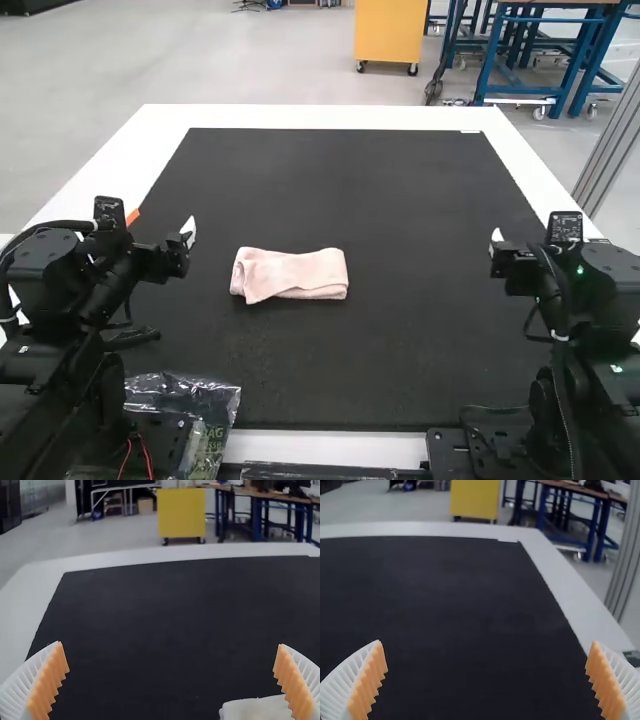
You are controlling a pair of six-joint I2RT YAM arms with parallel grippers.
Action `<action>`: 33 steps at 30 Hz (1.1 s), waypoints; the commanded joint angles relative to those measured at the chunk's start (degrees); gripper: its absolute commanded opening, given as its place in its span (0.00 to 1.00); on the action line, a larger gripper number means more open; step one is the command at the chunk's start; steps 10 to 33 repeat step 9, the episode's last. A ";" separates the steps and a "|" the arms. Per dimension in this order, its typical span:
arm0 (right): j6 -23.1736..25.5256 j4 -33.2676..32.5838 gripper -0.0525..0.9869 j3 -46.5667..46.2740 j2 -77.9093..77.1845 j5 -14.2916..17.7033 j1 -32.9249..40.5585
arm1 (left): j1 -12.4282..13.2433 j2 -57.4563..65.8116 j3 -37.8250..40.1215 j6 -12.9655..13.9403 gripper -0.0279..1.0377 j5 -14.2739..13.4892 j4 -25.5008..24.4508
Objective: Fold the towel.
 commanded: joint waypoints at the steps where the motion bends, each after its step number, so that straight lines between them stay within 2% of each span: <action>1: -0.48 -0.01 0.93 -0.32 -0.56 -1.80 -0.23 | 0.56 -0.32 -0.38 0.92 0.94 -0.77 0.34; 8: -0.48 -0.09 0.93 -0.32 -0.56 -2.68 -0.14 | 0.47 -0.32 -0.38 0.92 0.94 -0.77 0.25; 33: -0.48 -0.09 0.93 -0.32 -0.56 -2.68 -0.14 | 0.56 -0.32 -0.38 0.92 0.94 -0.77 0.34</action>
